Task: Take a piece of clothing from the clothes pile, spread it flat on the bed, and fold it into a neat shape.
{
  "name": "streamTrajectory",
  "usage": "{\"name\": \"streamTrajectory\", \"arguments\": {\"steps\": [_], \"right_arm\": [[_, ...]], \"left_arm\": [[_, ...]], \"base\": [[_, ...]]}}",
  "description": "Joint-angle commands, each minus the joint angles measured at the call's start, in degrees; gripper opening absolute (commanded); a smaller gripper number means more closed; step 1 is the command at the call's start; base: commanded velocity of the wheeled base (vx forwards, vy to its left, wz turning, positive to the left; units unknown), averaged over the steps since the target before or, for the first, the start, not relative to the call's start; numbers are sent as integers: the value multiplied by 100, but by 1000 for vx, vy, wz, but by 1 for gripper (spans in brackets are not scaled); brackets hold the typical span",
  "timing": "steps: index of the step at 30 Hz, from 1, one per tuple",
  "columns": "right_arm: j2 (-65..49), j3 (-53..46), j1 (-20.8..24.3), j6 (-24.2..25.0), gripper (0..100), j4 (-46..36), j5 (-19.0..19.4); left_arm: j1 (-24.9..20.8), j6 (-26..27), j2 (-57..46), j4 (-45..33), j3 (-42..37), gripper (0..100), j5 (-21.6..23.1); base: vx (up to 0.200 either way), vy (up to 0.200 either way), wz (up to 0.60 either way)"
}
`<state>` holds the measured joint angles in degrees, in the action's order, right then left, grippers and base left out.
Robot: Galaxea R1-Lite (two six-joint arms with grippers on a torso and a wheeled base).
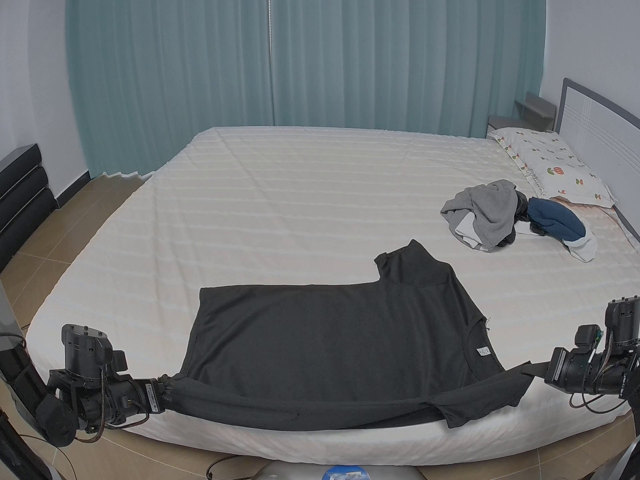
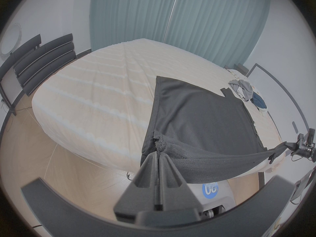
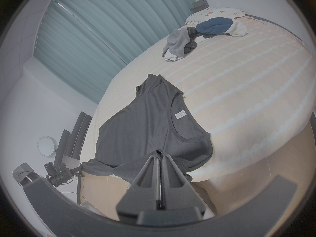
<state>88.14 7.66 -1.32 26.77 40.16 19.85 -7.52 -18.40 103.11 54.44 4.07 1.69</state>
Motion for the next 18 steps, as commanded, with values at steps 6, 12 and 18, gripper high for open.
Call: {"name": "streamTrajectory", "arguments": {"steps": [6, 12, 18], "right_arm": [[670, 597, 17, 21, 0, 1, -16], [1206, 975, 17, 39, 0, 19, -25], [1882, 1467, 17, 56, 0, 36, -42]], "left_arm": [[5, -806, 491, -4, 542, 0, 41], [5, -1026, 930, 66, 753, 0, 15], [5, -1175, 1387, 93, 1078, 0, -29]], "base": [[0, 0, 0], [0, 0, 0], [0, 0, 0]]}}
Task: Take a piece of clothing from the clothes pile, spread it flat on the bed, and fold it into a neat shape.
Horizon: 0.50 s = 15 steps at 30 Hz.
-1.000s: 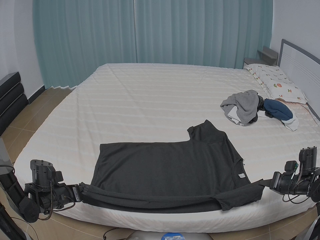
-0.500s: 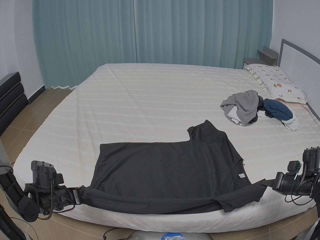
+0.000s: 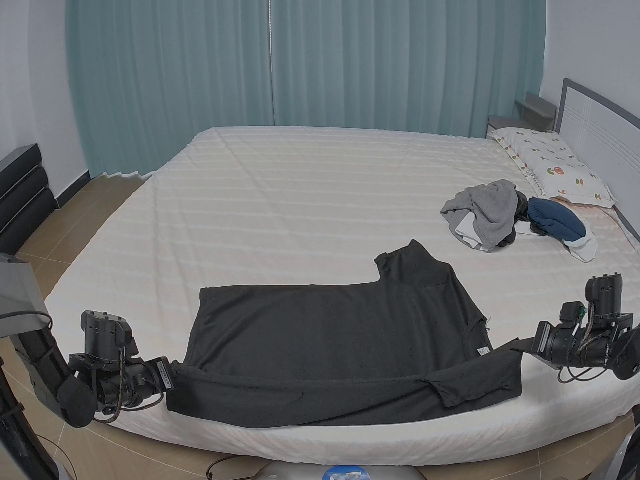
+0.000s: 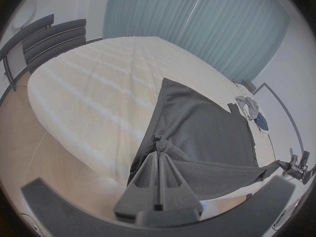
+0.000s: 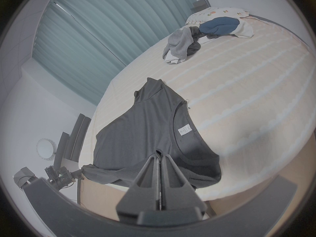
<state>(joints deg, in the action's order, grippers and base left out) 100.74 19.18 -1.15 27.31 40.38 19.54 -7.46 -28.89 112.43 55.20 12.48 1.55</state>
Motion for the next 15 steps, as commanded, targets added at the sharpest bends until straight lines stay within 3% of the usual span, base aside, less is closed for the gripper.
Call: {"name": "streamTrajectory", "arguments": {"steps": [1, 7, 15], "right_arm": [[692, 368, 0, 3, 0, 23, -12], [956, 473, 0, 3, 0, 58, 6], [279, 139, -132, 11, 0, -3, 6]], "left_arm": [[-1, -205, 481, 17, 290, 0, -23], [34, -372, 420, 26, 369, 0, -375], [52, -328, -327, -53, 167, 0, -401]], "base": [[0, 0, 0], [0, 0, 0], [0, 0, 0]]}}
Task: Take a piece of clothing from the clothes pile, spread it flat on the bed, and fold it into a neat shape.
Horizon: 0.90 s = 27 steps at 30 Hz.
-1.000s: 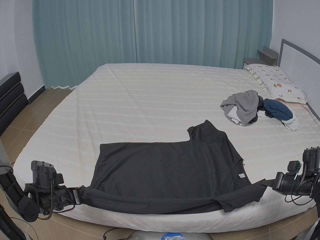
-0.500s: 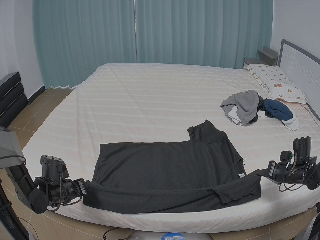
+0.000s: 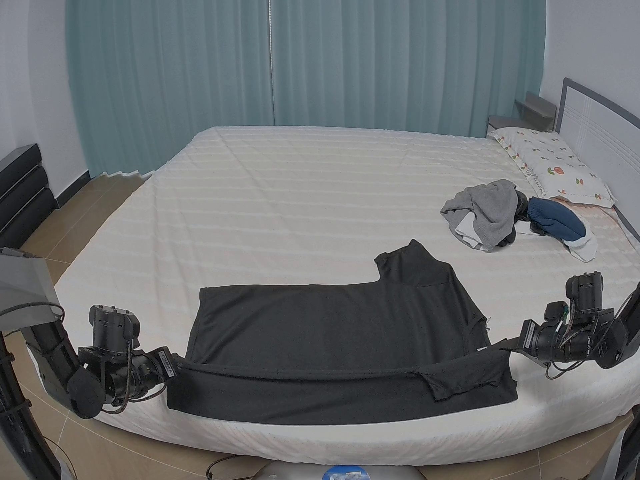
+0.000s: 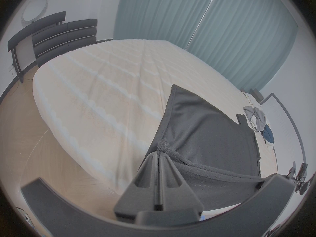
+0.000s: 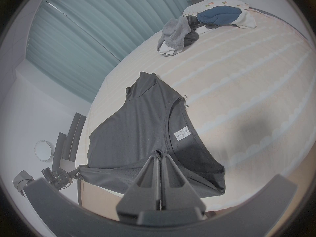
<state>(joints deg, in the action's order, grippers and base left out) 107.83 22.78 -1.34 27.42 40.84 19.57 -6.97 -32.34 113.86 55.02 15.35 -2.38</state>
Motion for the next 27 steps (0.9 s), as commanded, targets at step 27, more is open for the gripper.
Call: {"name": "streamTrajectory", "arguments": {"steps": [27], "right_arm": [[309, 226, -68, -35, 0, -58, -14]], "left_arm": [[-32, 158, 435, 35, 302, 0, 53]], "base": [[0, 0, 0]]}}
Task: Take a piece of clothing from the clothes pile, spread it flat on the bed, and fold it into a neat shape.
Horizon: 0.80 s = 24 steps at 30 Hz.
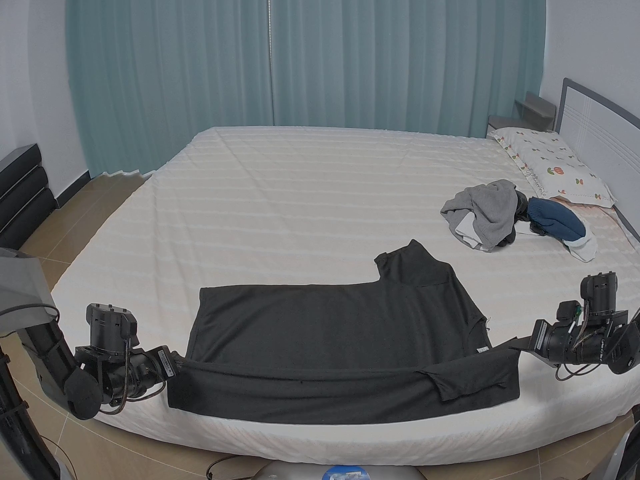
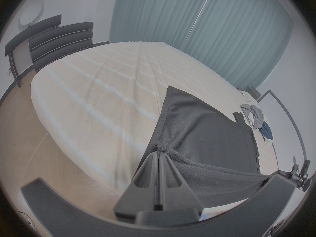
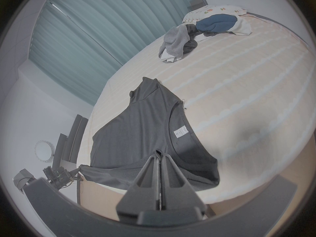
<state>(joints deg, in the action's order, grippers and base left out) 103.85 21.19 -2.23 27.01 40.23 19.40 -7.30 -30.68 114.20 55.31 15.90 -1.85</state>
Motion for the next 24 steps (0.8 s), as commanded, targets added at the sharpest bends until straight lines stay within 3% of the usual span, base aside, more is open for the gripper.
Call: {"name": "streamTrajectory", "arguments": {"steps": [1, 21, 22, 23, 24], "right_arm": [[821, 448, 21, 14, 0, 2, 3], [1849, 984, 30, 14, 0, 73, 20], [1884, 984, 30, 6, 0, 82, 12], [1893, 984, 30, -3, 100, 82, 20], [1902, 984, 30, -3, 100, 90, 20]], "left_arm": [[1, -8, 480, 6, 318, 0, 1], [1, -8, 1201, 6, 871, 0, 1], [1, -8, 1210, 6, 880, 100, 1], [1, -17, 1210, 6, 889, 100, 1], [1, -17, 1210, 6, 889, 100, 1]], "base": [[0, 0, 0], [0, 0, 0], [0, 0, 0], [0, 0, 0], [0, 0, 0]]}}
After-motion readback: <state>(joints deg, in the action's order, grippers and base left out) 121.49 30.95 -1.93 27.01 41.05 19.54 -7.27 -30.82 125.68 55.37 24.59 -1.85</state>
